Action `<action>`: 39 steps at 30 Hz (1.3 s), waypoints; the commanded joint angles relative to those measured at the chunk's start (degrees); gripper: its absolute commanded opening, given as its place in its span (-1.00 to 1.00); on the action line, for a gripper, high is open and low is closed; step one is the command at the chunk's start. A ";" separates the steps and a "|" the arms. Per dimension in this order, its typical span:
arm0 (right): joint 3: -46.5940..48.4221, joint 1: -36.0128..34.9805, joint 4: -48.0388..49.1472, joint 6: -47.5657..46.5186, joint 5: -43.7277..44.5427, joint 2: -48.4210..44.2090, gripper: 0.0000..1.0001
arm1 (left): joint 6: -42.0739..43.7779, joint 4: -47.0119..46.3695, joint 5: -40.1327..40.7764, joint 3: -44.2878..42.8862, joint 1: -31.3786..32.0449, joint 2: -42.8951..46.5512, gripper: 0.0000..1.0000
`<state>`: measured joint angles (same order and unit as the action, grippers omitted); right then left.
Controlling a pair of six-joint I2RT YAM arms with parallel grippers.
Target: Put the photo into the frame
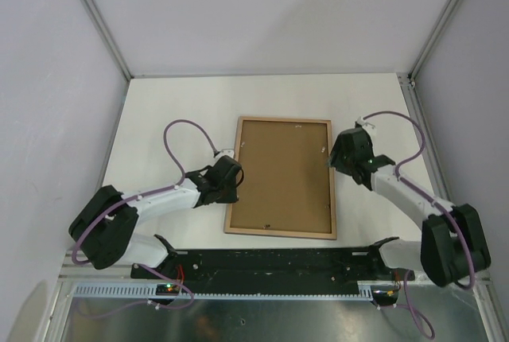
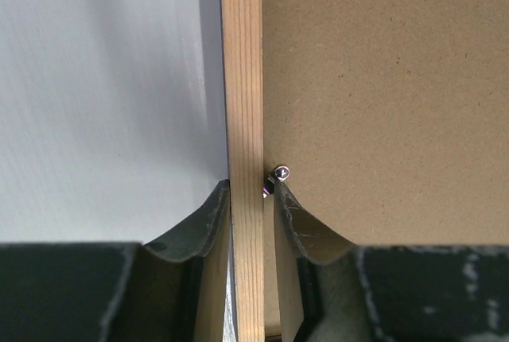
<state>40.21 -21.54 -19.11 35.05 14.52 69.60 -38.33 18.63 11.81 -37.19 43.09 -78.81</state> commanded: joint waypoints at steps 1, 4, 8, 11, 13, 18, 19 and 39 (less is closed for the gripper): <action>6.03 4.53 7.48 -0.95 0.01 7.56 0.29 | 1.25 3.49 -1.52 2.49 0.06 1.73 -1.00; 9.29 5.57 9.50 -0.54 -1.09 13.54 0.26 | 1.09 3.57 -1.84 3.15 0.12 2.66 -1.00; 13.22 5.56 11.23 -0.31 -0.78 21.12 0.23 | 1.06 3.59 -2.23 3.76 0.11 3.81 -1.00; 14.74 5.48 12.23 -0.72 -0.50 24.35 0.22 | 0.87 3.59 -2.45 4.04 0.07 4.47 -1.00; 15.72 5.26 12.34 -1.18 -0.52 25.93 0.22 | 0.77 3.56 -2.49 4.29 0.06 4.74 -1.00; 17.67 4.20 11.57 -2.64 0.00 29.24 0.22 | 0.38 3.54 -2.49 5.01 0.06 5.24 -1.00; 17.87 4.04 11.43 -2.85 0.21 29.69 0.22 | 0.32 3.57 -2.40 5.06 0.11 5.24 -1.00; 20.49 1.20 5.68 -6.84 3.30 33.44 0.08 | -0.01 3.59 -2.15 5.02 0.07 5.49 -1.00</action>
<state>59.55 -19.57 -10.04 30.52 16.21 102.56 -38.57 18.52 9.80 -33.54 43.09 -73.97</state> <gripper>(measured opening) 0.553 0.221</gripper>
